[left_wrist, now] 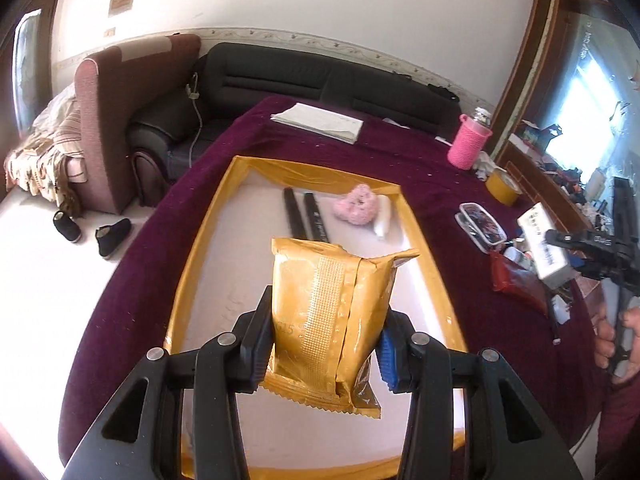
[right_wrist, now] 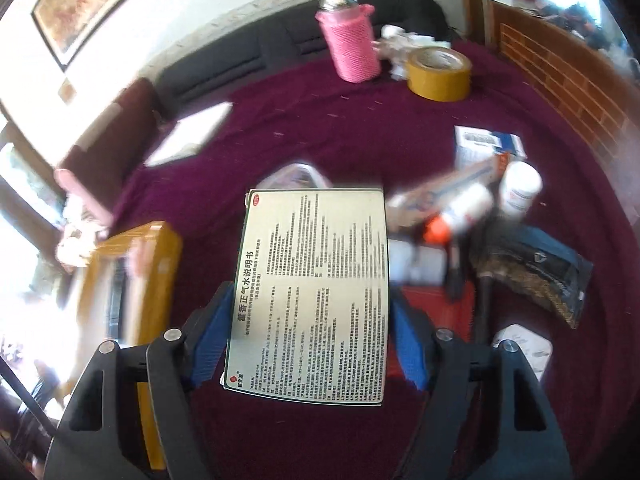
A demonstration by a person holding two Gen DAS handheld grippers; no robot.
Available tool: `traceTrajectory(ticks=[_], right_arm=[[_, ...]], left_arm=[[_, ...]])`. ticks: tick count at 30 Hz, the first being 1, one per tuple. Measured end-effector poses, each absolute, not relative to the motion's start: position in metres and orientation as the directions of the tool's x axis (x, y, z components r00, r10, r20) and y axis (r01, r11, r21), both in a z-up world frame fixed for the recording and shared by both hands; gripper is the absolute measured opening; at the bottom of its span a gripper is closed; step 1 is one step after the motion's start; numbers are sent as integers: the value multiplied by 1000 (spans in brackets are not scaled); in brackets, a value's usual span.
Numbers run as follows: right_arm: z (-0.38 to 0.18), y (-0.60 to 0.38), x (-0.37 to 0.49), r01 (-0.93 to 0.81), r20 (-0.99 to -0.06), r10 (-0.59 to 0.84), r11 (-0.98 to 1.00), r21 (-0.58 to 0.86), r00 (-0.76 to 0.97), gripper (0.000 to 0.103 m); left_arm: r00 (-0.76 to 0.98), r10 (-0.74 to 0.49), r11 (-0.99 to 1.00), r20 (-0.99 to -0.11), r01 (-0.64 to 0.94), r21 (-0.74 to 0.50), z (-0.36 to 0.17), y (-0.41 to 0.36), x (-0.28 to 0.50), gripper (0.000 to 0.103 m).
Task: Organize objects
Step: 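Lower envelope and box into the tray and open both grippers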
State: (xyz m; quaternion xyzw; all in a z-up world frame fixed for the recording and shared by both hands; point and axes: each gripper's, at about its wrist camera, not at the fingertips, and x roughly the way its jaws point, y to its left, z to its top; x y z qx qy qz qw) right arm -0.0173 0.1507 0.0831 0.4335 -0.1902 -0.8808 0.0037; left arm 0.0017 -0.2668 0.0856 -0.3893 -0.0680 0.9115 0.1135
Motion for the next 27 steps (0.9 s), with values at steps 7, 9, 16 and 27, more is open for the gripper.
traceTrajectory(ticks=[7,9,16,27], right_arm=[[106,62,-31,122,-699,-447,-878,464,-559,72],[99,28,-41,173,-713,-480,-870,461,-512,72],[68,-65,-77,266,-794,-451,-890,369,-408,73],[41,-98,-101,217,-872,-210,-968,123,-442,74]], left_arm=[[-567,234,-972,-790,-127,-197,59,-268,-79,38],[-558,178,-984,-811,-115,-137,47,-262,-101,38],[-555,132,-991,-821,-60,-118,29,-273,-133,39],[-570,215,-972,-793,-46,-230,44,-288,-130,59]])
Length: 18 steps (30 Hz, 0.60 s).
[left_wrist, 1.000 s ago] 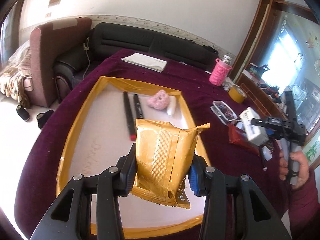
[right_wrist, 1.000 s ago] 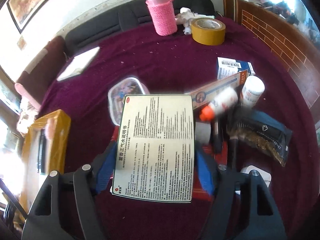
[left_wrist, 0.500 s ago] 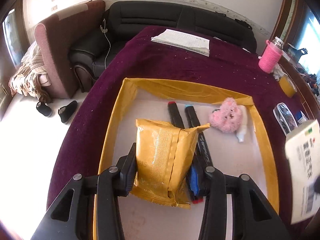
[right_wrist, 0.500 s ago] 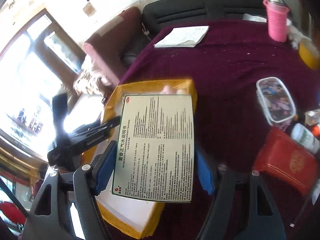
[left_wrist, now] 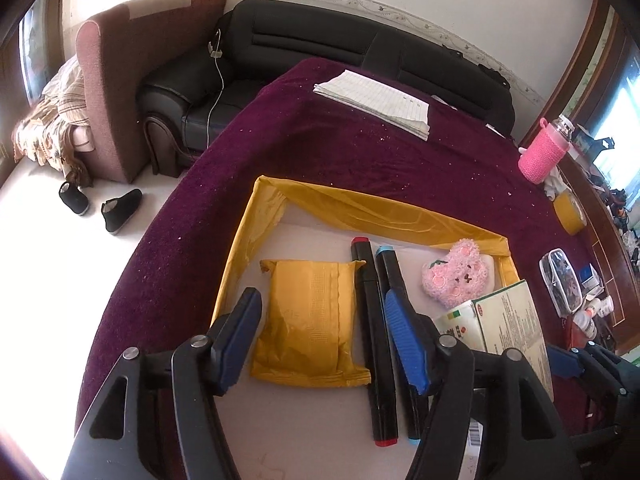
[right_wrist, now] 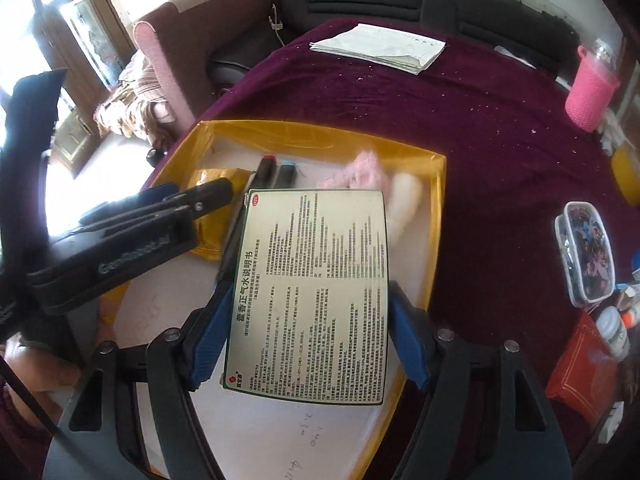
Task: Organize objects
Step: 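Lower envelope and box into the tray and open both grippers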
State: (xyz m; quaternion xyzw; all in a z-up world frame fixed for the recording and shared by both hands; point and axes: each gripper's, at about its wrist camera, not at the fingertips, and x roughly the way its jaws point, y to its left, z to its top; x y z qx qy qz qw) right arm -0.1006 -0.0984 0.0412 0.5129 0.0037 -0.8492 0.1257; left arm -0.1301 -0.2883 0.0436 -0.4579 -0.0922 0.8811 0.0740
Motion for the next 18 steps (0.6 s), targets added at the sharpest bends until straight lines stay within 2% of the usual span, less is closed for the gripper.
traceTrajectory(ticks=[4,13,18], right_arm=[[34,-97,-108,164,-884,-135,-984,67,-447,74],[54,-85,-99,174,-853,-191,-977,120,-485,74],[73,-52,-91,130,-794,-259,-966,226,-549,74]], left_arm=[[-597,231,-964,-768,-36,-262,54,-293,-121,59],[-647,254,-949,-719,-24,-314,79,-300,-85,60],[-672,278,-932,-686,-17,-361,89,-294,-57,61]])
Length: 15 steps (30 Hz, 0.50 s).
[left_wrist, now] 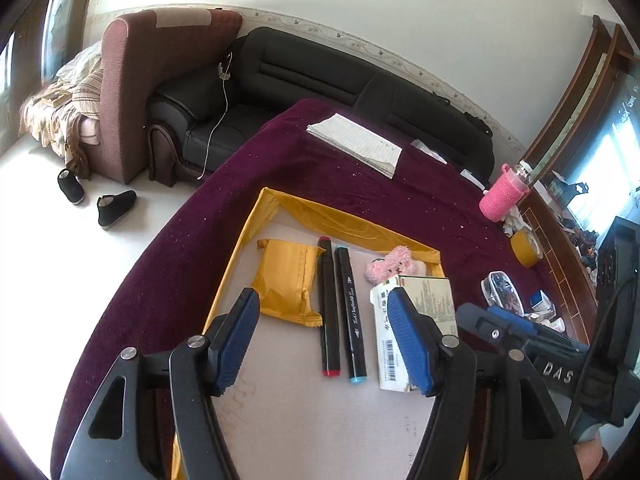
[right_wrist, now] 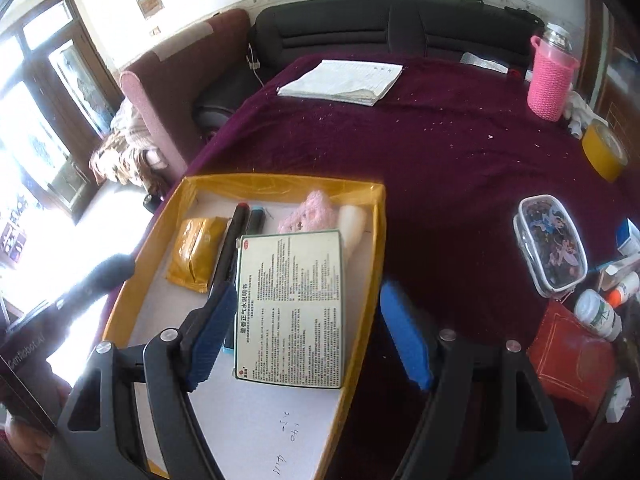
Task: Organize objects
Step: 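Lower envelope and box into the tray and open both grippers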
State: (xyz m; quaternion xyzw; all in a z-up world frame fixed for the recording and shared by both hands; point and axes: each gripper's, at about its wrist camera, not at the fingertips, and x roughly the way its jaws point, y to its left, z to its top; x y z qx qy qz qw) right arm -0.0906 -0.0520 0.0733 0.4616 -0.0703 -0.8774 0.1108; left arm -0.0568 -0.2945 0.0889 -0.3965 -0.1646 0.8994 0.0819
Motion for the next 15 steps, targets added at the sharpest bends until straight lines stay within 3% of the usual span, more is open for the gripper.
traceTrajectory(ticks=[7,11,15], right_arm=[[65,-33,-113,101,-740,-457,-875,474,-493,79],[32,-49,-118,94,-773,-533,-839,536,-345,79],[35,-62,-105,168,-784,-519,-854,493,-340,79]], left_arm=[[-724,285,-907,-628,9,-421,97,-290,0,61],[-745,267,-899,-611,36,-436,96,-297,23,63],[-734,251,-897,-631,68,-436,91,-300,31,64]])
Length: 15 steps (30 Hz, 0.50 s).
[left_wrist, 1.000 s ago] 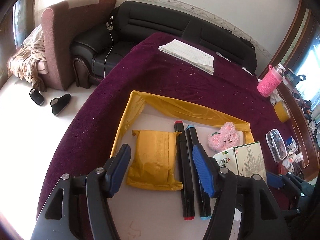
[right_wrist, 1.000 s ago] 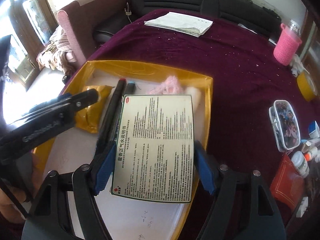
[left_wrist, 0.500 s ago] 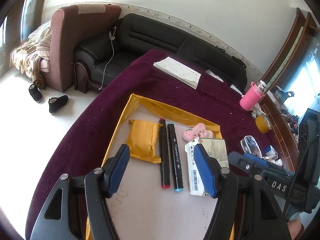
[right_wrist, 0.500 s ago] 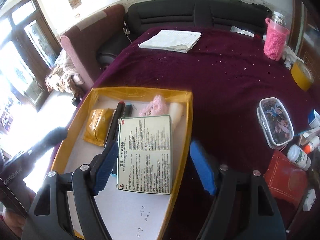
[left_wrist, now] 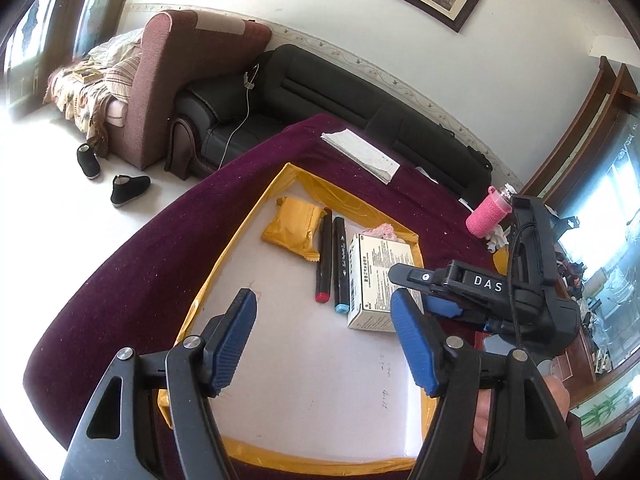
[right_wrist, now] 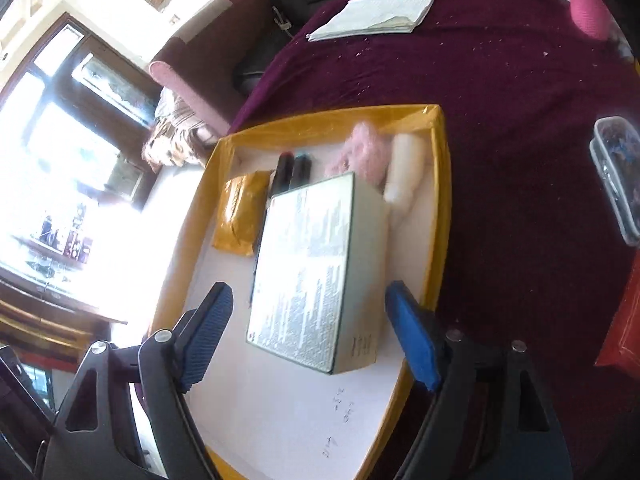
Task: Organize objects
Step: 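Lower envelope and box into the tray and open both grippers, then move the left gripper to the red pouch and grasp it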
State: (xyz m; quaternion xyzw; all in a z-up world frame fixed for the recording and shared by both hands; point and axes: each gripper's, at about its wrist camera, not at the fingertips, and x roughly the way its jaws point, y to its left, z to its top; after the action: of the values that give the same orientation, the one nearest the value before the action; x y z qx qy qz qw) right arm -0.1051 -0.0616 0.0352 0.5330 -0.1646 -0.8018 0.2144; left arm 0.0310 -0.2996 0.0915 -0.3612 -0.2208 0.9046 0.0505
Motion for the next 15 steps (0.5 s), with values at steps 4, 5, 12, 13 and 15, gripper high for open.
traceTrajectory(ticks=[4,5,12,13,15], right_arm=[[37,-52,-94,165,-756,-577,-815,555,-309,79],[42,-46,-88,173,-749,-575,-816,551,-329,79],[103,30,-18,157,-608,-307,-945,288,-733,81],[110,42,-7,116,-568,-226,-968,224,-791,85],[115,70,11,-8,-479,-34,-996,85,-877,86]], left_arm=[[-752,234,-903,-617,67,-424,95,-292,39,64],[-759,227,-907,-611,64,-417,97,-288,39,64],[-773,219,-948,-595,-24,-318,113,-238,44,64],[-768,229,-949,-598,-40,-311,114,-230,45,64],[-749,268,-944,-607,-78,-321,114,-213,44,64]])
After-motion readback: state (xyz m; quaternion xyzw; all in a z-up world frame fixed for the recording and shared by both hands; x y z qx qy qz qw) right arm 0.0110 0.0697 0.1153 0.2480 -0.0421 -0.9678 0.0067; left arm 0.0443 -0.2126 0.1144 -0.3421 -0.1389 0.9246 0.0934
